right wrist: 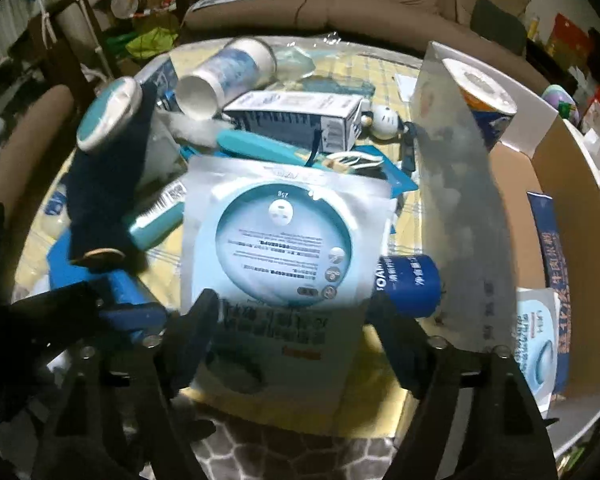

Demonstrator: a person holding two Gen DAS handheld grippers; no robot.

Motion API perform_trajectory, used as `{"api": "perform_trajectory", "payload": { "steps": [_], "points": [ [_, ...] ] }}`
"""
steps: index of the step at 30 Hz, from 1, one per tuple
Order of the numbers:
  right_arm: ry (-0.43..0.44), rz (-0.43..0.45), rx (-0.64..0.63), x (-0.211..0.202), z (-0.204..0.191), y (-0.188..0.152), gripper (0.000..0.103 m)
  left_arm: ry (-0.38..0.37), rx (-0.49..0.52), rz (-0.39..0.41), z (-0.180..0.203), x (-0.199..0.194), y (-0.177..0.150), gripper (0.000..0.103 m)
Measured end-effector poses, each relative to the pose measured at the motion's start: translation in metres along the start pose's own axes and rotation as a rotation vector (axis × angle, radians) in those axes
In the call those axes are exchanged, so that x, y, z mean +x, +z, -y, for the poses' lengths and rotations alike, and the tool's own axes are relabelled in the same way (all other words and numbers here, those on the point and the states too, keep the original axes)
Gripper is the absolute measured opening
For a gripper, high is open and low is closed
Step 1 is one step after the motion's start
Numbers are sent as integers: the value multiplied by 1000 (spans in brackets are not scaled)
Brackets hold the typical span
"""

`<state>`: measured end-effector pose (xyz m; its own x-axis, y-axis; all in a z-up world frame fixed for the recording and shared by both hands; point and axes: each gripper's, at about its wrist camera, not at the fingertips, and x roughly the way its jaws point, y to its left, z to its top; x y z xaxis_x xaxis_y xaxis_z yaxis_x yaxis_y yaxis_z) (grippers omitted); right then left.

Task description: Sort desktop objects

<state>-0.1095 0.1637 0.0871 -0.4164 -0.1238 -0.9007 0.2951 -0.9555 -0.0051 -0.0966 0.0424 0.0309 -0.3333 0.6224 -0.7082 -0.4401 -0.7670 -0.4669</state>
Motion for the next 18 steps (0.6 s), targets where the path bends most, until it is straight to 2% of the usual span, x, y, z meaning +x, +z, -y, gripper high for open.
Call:
{"api": "perform_trajectory", "payload": {
  "steps": [2,4,9,11,13,14,15,16,18],
  "points": [
    [-7,-28,4,9,0,0,85,-6,6,3,0,0,-3,81],
    [-1,-28,10,12,2,1,91,-7,17,-2,2,3,-4,81],
    [56,-27,37,11,9,0,94,-19,23,1,3,5,-5,81],
    [107,-15,40,6,7,-1,82,-46,14,-2,1,4,-4,81],
    [151,-10,58,1,9,-2,59,-65,3,-2,0,2,-5,79],
    [190,-13,72,0,11,-2,53,-82,-2,-9,-1,1,-4,75],
    [233,-20,91,1,12,-2,43,-98,-11,-10,-3,1,-4,67],
    [285,-33,123,2,15,-5,42,-111,-27,-11,-5,1,-4,65],
    [301,-47,130,4,15,-7,42,-114,-33,-8,-8,1,-3,63]
  ]
}}
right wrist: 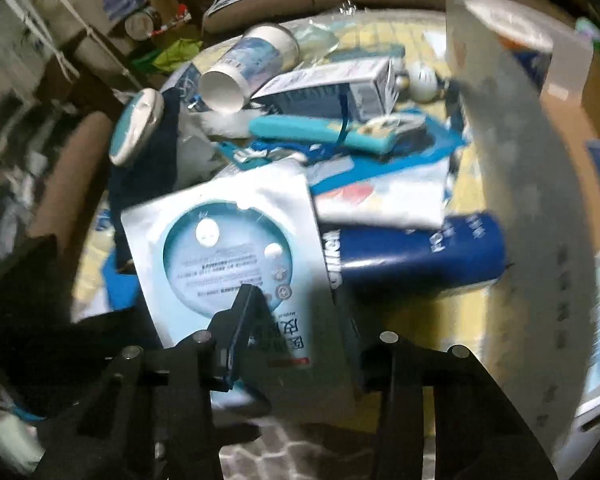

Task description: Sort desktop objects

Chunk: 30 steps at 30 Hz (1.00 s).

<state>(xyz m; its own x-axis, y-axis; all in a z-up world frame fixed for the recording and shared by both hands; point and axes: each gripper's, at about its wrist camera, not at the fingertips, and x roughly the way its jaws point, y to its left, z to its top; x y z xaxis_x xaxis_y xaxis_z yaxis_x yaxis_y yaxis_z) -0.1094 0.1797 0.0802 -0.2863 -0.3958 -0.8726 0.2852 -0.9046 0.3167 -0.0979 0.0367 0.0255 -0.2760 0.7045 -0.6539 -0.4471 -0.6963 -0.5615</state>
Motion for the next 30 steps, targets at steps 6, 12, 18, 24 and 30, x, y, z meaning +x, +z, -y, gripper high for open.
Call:
{"api": "perform_trajectory", "payload": {
  "steps": [6,12,18,24,30],
  "points": [
    [-137,-1,-67,1,-7,-3,62,54,3,-2,-4,-3,-2,60],
    [57,-68,33,17,9,-10,66,6,-98,20,-19,-11,-4,30],
    [152,-85,76,21,18,-12,46,65,-150,11,-29,-22,-7,31],
    [146,-92,62,21,22,-13,40,108,-148,36,-24,-41,-13,42],
    [158,-104,34,22,19,-17,39,95,-135,42,-24,-45,-11,43]
  ]
}}
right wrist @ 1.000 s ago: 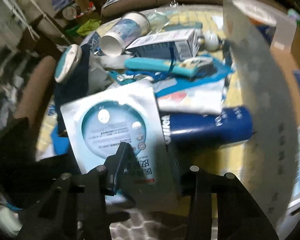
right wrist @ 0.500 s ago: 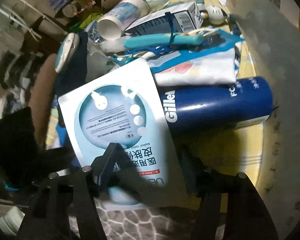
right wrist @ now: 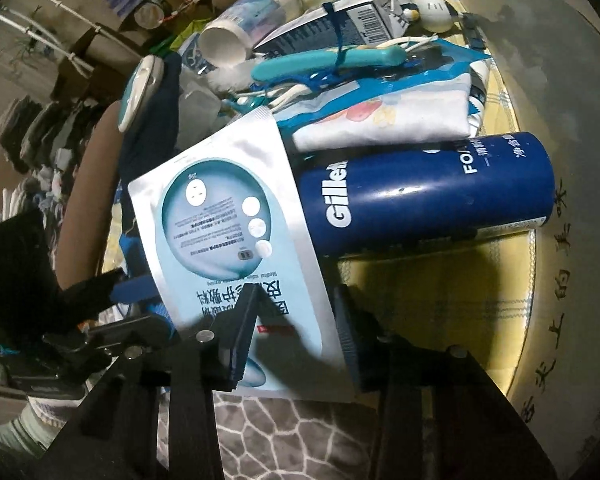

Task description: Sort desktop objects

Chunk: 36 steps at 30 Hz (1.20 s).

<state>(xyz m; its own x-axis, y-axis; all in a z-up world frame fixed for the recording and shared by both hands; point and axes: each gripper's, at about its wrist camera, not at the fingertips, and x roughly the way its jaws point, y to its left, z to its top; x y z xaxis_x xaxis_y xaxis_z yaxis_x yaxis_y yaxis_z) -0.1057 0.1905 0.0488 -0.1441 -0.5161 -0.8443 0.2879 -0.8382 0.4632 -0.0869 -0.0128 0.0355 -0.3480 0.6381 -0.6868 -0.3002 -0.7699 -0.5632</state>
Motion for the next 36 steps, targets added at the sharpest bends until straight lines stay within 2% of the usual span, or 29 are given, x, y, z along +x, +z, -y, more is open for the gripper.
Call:
{"api": "perform_trajectory", "payload": {
  "steps": [6,9,11,14,17,19,24,26,27,28,30,31,33,34,36],
  "points": [
    [127,-29,-15,1,-9,-3,37,3,-2,11,1,-3,7,41],
    [22,-24,-41,5,-8,-3,37,63,-9,4,-5,-4,7,42],
    [39,-16,-14,7,-2,-1,37,71,-20,10,-10,-9,6,43],
    [32,5,-40,6,-5,2,37,92,-9,9,-12,-20,2,43],
    [38,13,-61,8,-10,4,37,49,-30,-23,-17,-23,-2,43],
    [46,12,-65,10,-11,4,37,34,-16,-45,-14,-18,-5,34],
    [92,-5,-74,14,-14,0,33,62,54,-63,2,-11,-10,30],
    [66,1,-83,12,-14,-1,33,58,47,-59,2,-11,-9,26],
    [44,6,-82,11,-12,-1,36,60,43,-59,1,-12,-9,26],
    [30,13,-76,11,-9,0,51,60,39,-55,-1,-15,-9,26],
    [11,21,-67,11,-3,-1,64,57,36,-55,-4,-18,-10,26],
    [31,16,-63,13,-2,0,64,43,24,-55,-7,-19,-10,26],
    [148,1,-31,19,0,0,63,11,1,-49,-11,-20,-11,26],
    [193,-7,-22,22,-1,0,56,-10,-14,-46,-13,-20,-10,26],
    [202,-15,-24,25,-2,-2,54,-14,-25,-43,-15,-19,-9,26]
  ]
}}
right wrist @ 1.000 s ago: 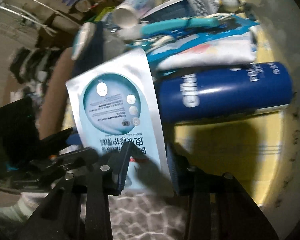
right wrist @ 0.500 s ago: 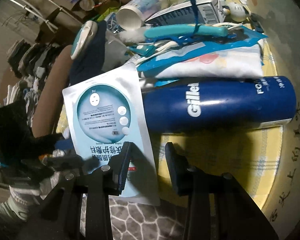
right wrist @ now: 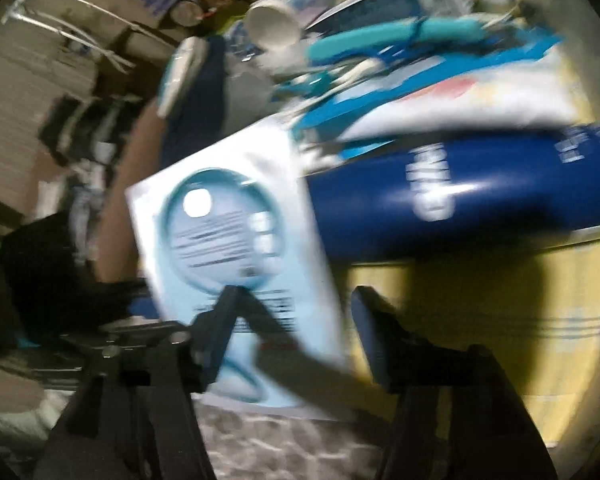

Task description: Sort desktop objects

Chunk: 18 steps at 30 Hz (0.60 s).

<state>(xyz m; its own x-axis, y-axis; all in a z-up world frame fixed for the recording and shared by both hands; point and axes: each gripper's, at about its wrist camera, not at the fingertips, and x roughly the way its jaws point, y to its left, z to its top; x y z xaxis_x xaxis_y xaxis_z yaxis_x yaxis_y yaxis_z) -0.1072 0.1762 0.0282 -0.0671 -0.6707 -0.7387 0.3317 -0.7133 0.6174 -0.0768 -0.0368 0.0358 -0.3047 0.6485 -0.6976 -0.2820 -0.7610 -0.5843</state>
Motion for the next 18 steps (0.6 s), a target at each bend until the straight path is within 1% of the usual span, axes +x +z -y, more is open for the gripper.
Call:
{"api": "perform_trajectory", "payload": {
  "steps": [2,3,4,5,7,9,11,14,18],
  "points": [
    [13,-2,8,0,-2,0,51,-7,-8,4,-2,1,1,26],
    [26,-2,18,3,-6,1,44,-19,-20,6,-3,0,2,26],
    [52,4,32,0,-6,0,38,-52,-38,11,-3,-2,3,26],
    [65,7,39,-2,-6,-1,37,-80,-54,15,-3,-3,5,26],
    [74,25,35,-10,-12,-1,36,-136,-72,21,3,-8,9,25],
    [92,46,25,-19,-19,0,36,-159,-65,28,14,-13,15,25],
    [99,91,7,-38,-26,-1,36,-175,-51,36,27,-20,24,25],
    [110,169,5,-73,-30,0,36,-253,-68,56,44,-29,43,25],
    [81,285,10,-127,-31,-4,36,-339,-46,52,81,-26,82,25]
  ]
}}
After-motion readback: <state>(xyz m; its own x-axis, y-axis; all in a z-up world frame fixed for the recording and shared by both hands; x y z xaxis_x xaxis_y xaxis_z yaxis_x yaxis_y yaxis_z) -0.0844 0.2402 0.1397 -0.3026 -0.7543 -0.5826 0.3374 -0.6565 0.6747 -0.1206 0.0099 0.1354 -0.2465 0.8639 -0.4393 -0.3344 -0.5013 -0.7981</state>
